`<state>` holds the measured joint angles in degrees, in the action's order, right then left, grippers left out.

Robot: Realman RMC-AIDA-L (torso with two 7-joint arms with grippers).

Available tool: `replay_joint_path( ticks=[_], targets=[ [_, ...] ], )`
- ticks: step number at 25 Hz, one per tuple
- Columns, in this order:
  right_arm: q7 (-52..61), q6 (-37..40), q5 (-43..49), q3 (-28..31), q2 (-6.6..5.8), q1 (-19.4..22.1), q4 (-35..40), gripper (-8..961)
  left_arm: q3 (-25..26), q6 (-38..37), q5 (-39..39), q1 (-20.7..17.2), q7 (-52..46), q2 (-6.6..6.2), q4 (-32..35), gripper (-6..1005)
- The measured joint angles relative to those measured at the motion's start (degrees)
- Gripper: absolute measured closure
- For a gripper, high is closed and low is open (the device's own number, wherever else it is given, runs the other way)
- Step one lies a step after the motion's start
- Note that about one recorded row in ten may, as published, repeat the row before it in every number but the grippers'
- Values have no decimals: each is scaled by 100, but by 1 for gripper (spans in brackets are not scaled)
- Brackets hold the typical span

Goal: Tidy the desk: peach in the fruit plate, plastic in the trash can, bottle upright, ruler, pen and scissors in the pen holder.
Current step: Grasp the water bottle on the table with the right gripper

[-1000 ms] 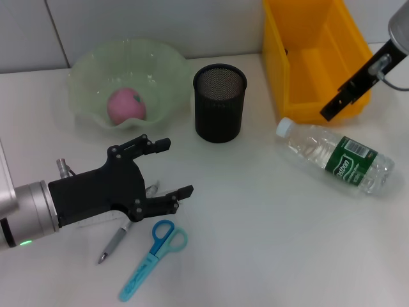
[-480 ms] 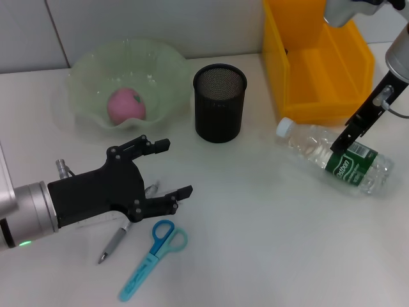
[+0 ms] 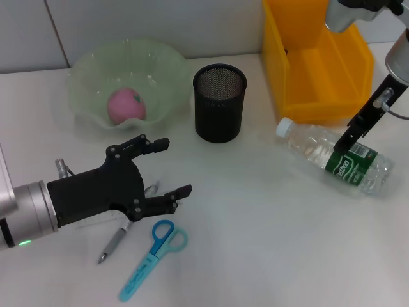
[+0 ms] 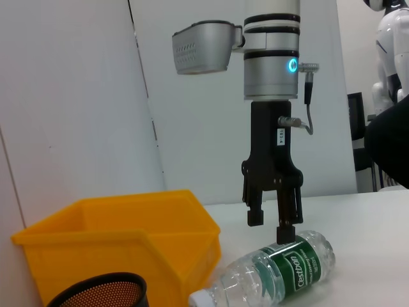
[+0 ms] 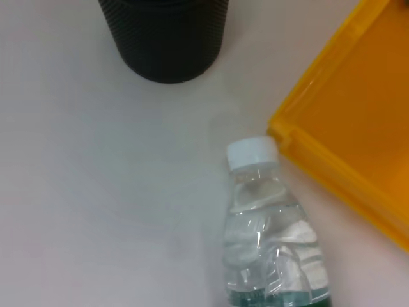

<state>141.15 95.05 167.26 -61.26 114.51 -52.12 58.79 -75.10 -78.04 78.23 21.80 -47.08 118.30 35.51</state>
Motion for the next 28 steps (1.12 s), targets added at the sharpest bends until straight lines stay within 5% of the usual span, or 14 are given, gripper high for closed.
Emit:
replay_joint_path(
  ticks=[28],
  targets=[
    [-10, -653, 0, -500, -23, -39, -781, 162, 49, 0, 0, 46, 24, 0, -45, 147]
  ],
)
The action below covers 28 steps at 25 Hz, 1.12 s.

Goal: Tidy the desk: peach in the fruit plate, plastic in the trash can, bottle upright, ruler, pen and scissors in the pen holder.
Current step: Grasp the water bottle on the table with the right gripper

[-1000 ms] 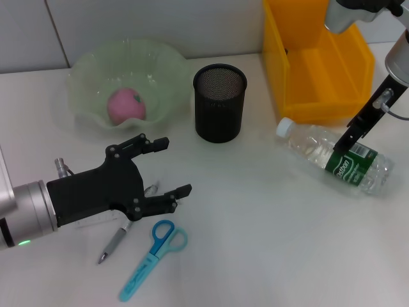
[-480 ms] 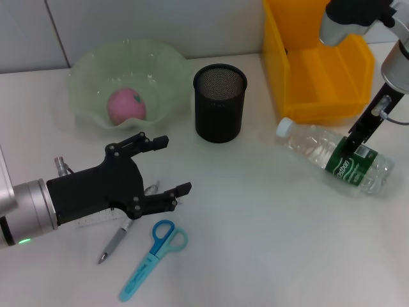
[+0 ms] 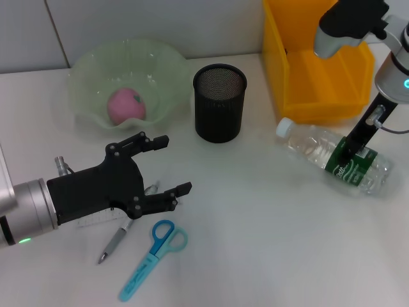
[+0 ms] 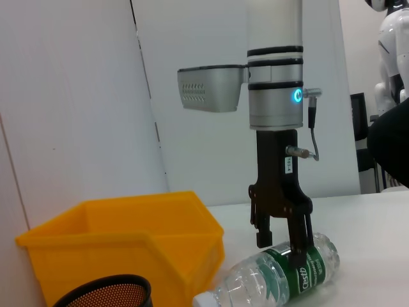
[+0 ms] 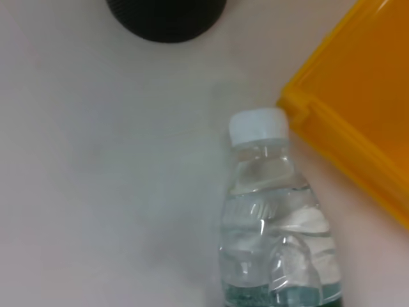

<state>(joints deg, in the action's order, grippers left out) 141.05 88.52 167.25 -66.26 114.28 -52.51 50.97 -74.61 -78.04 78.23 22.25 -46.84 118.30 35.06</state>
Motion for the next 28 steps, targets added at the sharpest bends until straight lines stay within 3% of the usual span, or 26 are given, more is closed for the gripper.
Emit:
replay_joint_path(
  ticks=[28],
  targets=[
    [104, -407, -2, -71, 82, -43, -573, 162, -38, 0, -1, 26, 0, 3, 19, 158]
  ],
)
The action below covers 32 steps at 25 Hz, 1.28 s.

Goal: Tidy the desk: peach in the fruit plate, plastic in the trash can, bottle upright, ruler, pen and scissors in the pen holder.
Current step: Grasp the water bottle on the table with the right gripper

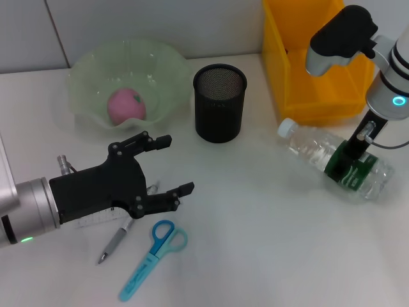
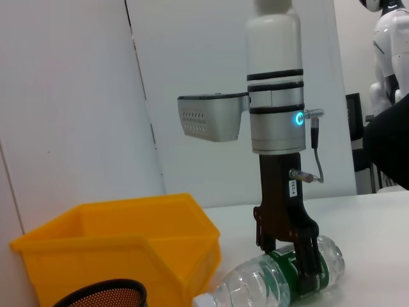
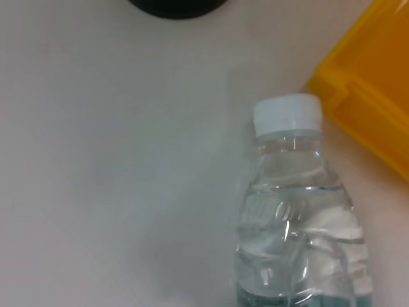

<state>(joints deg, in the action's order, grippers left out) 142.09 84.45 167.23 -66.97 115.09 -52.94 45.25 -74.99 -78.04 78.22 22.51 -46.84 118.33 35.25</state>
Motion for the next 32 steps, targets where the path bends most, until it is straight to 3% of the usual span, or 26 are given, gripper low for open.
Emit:
replay_joint_path(
  ticks=[11, 32],
  targets=[
    [11, -174, 1, 22, 24, 12, -143, 163, -15, -6, 0, -1, 0, 6, 14, 163],
    [11, -256, 1, -79, 177, 104, -61, 166, -10, -70, 7, 1, 0, 6, 14, 171]
  ],
)
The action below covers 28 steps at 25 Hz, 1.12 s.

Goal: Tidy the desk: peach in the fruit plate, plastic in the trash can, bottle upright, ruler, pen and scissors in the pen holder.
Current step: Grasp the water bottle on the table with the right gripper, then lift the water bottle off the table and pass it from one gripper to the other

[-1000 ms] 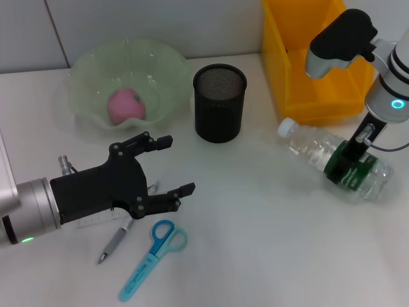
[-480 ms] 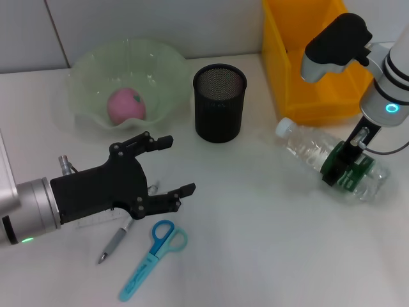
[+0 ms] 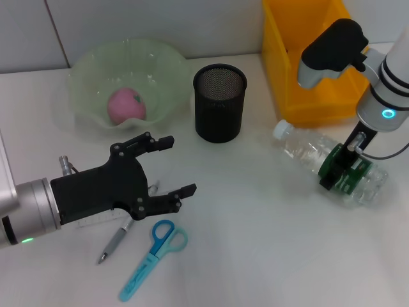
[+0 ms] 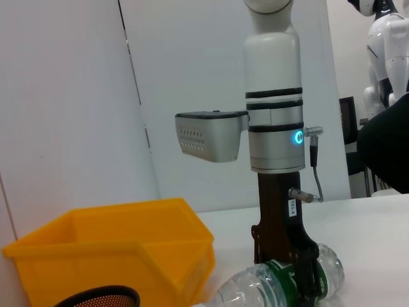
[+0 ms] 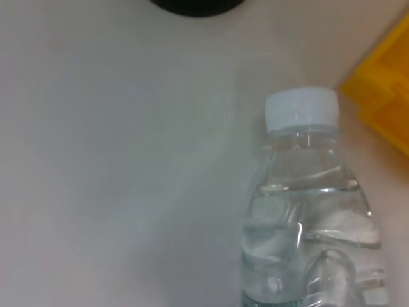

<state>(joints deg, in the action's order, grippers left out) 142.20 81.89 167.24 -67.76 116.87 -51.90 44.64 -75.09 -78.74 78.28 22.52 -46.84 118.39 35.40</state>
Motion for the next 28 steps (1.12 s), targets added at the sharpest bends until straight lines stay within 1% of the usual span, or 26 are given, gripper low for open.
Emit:
replay_joint_path(
  ticks=[3, 9, 15, 18, 22, 28],
  targets=[
    [-6, 94, -1, -74, 19, 43, 134, 167, 4, -8, 0, 5, 0, 0, 8, 172],
    [-152, 147, -1, -123, 102, 159, 363, 169, -2, -10, 0, 7, 0, 0, 11, 175],
    [-259, 143, -10, -169, 171, 330, 580, 178, 16, -58, -3, 8, 0, 0, 12, 177],
    [-318, 157, -34, -169, 203, 476, 813, 178, 23, -78, -3, 7, 0, 0, 12, 179],
    [-397, 157, -153, -151, 217, 661, 1084, 178, 28, -87, -4, 7, 0, 0, 11, 180],
    [-487, 133, -266, -102, 217, 738, 1166, 179, 40, -90, -7, 7, 0, 0, 15, 183]
  ],
)
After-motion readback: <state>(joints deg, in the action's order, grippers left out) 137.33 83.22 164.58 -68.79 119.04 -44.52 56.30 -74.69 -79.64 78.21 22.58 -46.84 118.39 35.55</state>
